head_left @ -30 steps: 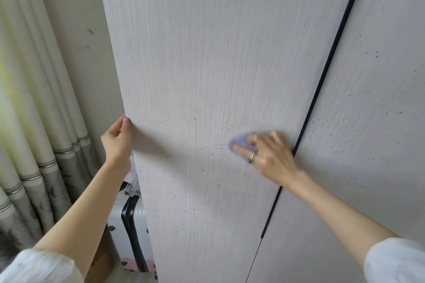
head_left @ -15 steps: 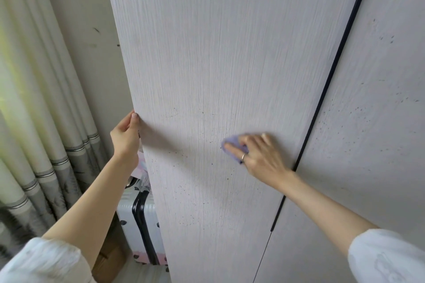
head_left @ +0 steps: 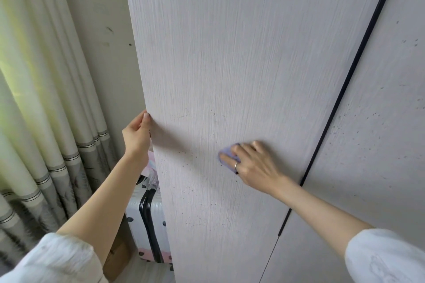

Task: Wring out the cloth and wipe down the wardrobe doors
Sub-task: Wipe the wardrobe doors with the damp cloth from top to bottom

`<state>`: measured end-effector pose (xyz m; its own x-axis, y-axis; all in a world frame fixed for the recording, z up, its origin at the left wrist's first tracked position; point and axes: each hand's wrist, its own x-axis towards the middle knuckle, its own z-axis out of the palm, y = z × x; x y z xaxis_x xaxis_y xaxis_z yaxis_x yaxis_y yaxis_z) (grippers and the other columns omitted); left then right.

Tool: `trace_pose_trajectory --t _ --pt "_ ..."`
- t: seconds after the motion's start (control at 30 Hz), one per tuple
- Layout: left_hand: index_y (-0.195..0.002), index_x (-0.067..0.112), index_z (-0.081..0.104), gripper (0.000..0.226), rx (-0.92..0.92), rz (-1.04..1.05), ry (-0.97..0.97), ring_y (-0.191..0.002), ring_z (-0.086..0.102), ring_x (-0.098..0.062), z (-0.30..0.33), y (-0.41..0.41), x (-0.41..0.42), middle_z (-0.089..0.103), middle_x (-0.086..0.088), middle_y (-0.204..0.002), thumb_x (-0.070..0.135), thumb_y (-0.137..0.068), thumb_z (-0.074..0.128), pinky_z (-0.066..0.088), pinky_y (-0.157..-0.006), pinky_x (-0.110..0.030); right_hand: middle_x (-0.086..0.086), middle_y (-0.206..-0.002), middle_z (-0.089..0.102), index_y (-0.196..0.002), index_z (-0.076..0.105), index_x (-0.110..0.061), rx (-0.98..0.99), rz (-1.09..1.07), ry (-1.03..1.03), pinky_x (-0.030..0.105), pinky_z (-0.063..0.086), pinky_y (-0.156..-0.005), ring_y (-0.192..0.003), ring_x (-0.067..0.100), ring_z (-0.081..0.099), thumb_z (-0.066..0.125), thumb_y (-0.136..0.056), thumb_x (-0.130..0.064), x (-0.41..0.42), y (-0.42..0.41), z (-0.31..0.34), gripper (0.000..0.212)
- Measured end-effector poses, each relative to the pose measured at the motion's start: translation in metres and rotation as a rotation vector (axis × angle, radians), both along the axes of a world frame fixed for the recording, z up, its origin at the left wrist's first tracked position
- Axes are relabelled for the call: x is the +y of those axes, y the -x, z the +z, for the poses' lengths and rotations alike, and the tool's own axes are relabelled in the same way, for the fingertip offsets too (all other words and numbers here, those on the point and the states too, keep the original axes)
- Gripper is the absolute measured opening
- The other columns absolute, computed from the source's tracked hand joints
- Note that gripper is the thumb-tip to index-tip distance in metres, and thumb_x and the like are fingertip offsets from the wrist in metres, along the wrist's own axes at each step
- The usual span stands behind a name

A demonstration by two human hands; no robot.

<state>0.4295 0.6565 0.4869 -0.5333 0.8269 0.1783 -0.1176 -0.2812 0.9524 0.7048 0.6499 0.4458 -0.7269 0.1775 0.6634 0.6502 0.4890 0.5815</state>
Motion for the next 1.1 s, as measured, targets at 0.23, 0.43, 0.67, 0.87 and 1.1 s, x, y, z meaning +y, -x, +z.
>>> trace_pose_trajectory --t 0.23,0.43,0.67,0.87,1.1 --pt "-0.112 0.034 0.058 0.021 0.0 -0.01 0.006 -0.088 0.042 -0.017 -0.003 0.001 0.002 0.048 0.01 -0.078 0.02 -0.099 0.048 0.039 -0.08 -0.029 0.004 -0.1 0.037 -0.115 0.058 -0.014 0.621 0.024 -0.05 0.035 0.026 -0.067 -0.084 0.024 0.042 0.051 -0.071 -0.011 0.011 0.027 0.097 0.045" --pt "-0.105 0.035 0.062 0.021 -0.011 -0.045 0.005 -0.085 0.041 -0.018 -0.003 0.003 0.002 0.047 0.004 -0.084 0.021 -0.099 0.047 0.037 -0.079 -0.03 0.007 -0.093 0.053 -0.109 0.069 -0.019 -0.038 0.019 -0.008 0.034 0.026 -0.063 -0.076 0.023 0.044 0.043 -0.082 -0.007 0.003 0.03 0.001 0.04" --pt "-0.124 0.017 0.061 0.028 0.0 -0.036 0.007 -0.103 0.057 -0.02 -0.007 0.005 0.005 0.062 0.01 -0.099 0.02 -0.099 0.047 0.044 -0.097 -0.032 0.006 -0.094 0.042 -0.109 0.068 -0.013 0.337 0.067 -0.042 0.034 0.023 -0.064 -0.078 0.024 0.044 0.057 -0.073 -0.005 0.015 0.054 0.076 0.039" --pt "-0.125 0.016 0.06 0.03 -0.01 -0.038 0.022 -0.097 0.052 -0.017 -0.008 0.006 0.003 0.06 0.011 -0.09 0.021 -0.098 0.048 0.044 -0.09 -0.03 0.009 -0.102 0.048 -0.117 0.06 -0.016 0.274 0.079 -0.018 0.035 0.026 -0.063 -0.079 0.026 0.049 0.052 -0.078 -0.012 0.014 0.074 0.035 0.04" --pt "-0.126 0.019 0.059 0.029 0.006 -0.032 0.028 -0.072 0.049 -0.008 -0.009 0.005 0.003 0.057 0.012 -0.082 0.02 -0.098 0.048 0.042 -0.066 -0.023 0.007 -0.095 0.051 -0.113 0.062 -0.012 0.326 0.051 0.002 0.034 0.024 -0.063 -0.072 0.027 0.056 0.059 -0.07 -0.005 0.011 0.089 0.057 0.044"
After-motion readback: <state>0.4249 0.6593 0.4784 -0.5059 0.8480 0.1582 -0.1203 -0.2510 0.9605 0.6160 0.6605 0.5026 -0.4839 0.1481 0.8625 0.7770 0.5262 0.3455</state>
